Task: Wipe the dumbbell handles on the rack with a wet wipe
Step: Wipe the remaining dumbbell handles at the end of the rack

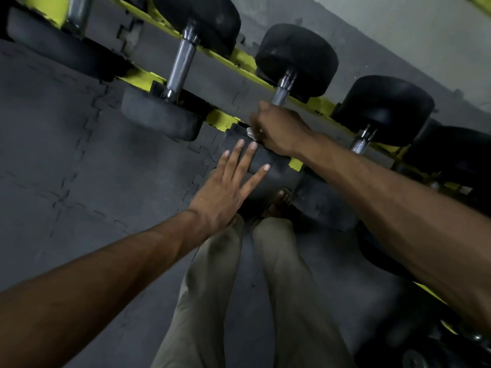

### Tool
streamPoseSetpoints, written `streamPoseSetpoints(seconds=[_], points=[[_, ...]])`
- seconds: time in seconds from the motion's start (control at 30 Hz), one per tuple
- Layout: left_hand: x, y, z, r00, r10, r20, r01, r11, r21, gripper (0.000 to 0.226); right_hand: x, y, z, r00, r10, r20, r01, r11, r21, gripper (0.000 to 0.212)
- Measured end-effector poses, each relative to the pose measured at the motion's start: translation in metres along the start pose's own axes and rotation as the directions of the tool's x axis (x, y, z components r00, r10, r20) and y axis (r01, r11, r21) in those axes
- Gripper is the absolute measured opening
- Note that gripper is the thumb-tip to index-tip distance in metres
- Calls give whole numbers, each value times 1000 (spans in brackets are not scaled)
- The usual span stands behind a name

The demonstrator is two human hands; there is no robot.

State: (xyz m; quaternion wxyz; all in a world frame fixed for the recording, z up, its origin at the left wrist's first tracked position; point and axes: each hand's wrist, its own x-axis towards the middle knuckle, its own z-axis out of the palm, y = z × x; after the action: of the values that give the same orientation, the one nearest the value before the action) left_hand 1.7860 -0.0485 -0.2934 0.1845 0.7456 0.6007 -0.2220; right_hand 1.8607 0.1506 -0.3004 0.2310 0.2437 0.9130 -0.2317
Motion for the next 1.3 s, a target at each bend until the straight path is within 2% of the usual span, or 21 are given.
streamPoseSetpoints(seconds=[0.13, 0.23, 0.33, 0.4, 0.43, 0.5, 0.57, 0.67, 0.77, 0.83, 0.87, 0.9, 0.97, 1.0, 1.03, 1.1, 1.13, 1.17, 1.23, 1.27, 1.3], points=[[-1, 0, -1, 1000, -7, 12, 7, 999, -32, 114, -10, -1, 8, 983, 175, -60, -172, 984, 54, 11], [-1, -1, -3, 999, -11, 33, 13, 998, -54, 120, -15, 4, 22, 934, 354, -51, -330, 908, 256, 20], [-2, -4, -13, 1000, -5, 22, 8, 986, -166, 127, -13, 10, 38, 844, 535, 14, -466, 721, 513, 26], [1, -2, -18, 999, -24, 32, 30, 982, -188, 131, -6, 16, 46, 785, 607, 126, -499, 497, 710, 16], [3, 0, -19, 998, -39, 51, 47, 985, -164, 136, -2, 20, 49, 766, 610, 204, -470, 313, 825, 10], [5, 8, -18, 994, -75, 85, 85, 989, -125, 144, 9, 34, 51, 780, 527, 337, -363, -57, 930, 20], [7, 15, -17, 990, -104, 91, 113, 989, -99, 148, 19, 48, 50, 823, 501, 269, -245, -114, 963, 34], [8, 18, -18, 986, -118, 117, 128, 988, -87, 149, 27, 57, 45, 853, 507, 123, -108, -59, 992, 39], [9, 19, -20, 986, -124, 110, 133, 988, -78, 149, 18, 41, 46, 851, 504, 151, -187, 20, 982, 32], [9, 20, -18, 985, -143, 94, 150, 986, -72, 150, 16, 36, 48, 821, 526, 221, -240, -34, 970, 37], [9, 21, -16, 985, -150, 90, 156, 985, -71, 150, 15, 34, 43, 824, 529, 205, -200, -67, 977, 36], [9, 22, -14, 984, -155, 90, 161, 984, -73, 150, 20, 37, 39, 834, 520, 186, -136, -134, 982, 31], [11, 24, -14, 982, -157, 104, 166, 982, -87, 149, 32, 41, 29, 809, 531, 253, -19, -407, 913, 31], [11, 25, -15, 981, -159, 111, 169, 981, -92, 148, 38, 42, 26, 779, 527, 339, 50, -591, 805, 37], [10, 26, -15, 980, -162, 114, 173, 981, -91, 147, 43, 43, 28, 759, 526, 384, 120, -692, 712, 39], [13, 25, -15, 984, -156, 83, 161, 985, -61, 148, 43, 40, 31, 678, 630, 379, 169, -636, 753, 32], [12, 24, -16, 985, -151, 81, 156, 986, -59, 148, 42, 38, 35, 640, 690, 338, 192, -570, 799, 24], [11, 23, -18, 985, -146, 94, 153, 986, -68, 148, 39, 38, 39, 576, 775, 261, 181, -432, 883, 12], [9, 22, -18, 984, -148, 100, 154, 986, -57, 147, 29, 30, 45, 421, 906, -36, 50, 17, 999, 9], [10, 21, -18, 985, -144, 96, 149, 988, -44, 147, 25, 23, 45, 390, 898, -206, 14, 218, 976, 7], [11, 21, -19, 985, -139, 99, 144, 989, -46, 147, 21, 18, 46, 405, 837, -369, -25, 413, 910, 3]])
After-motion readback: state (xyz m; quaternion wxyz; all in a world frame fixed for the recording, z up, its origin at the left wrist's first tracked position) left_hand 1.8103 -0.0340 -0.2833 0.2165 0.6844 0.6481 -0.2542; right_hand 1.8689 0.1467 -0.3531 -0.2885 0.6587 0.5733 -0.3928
